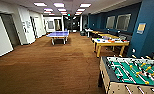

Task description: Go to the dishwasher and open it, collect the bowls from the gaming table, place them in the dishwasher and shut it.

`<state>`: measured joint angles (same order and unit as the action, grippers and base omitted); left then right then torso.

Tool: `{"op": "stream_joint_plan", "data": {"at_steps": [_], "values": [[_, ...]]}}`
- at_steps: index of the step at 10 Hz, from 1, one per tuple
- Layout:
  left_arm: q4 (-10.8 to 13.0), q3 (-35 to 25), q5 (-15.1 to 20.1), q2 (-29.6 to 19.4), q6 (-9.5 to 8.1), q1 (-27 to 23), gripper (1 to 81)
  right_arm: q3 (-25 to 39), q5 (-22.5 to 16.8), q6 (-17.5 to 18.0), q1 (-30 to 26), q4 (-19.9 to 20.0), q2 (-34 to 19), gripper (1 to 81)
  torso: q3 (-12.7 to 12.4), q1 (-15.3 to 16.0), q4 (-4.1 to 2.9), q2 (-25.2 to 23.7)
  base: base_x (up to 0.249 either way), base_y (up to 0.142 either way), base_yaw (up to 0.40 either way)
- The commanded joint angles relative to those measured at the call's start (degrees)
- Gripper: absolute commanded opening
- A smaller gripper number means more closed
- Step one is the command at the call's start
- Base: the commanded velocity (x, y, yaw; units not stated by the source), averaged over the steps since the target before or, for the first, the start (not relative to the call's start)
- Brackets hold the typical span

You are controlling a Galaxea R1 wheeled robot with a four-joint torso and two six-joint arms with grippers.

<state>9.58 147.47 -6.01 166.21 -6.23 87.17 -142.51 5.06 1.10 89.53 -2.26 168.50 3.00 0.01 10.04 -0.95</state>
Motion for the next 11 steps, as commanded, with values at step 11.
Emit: {"op": "stream_joint_plan", "data": {"at_steps": [11], "values": [[-0.17,-0.07,2.58,0.36,-0.19,-2.40,81.1,-0.04,-3.30,-0.05,-2.37,-0.91,-0.15,81.1,0.00,0.00,0.00,-0.02,0.156,0.000,0.000]]}}
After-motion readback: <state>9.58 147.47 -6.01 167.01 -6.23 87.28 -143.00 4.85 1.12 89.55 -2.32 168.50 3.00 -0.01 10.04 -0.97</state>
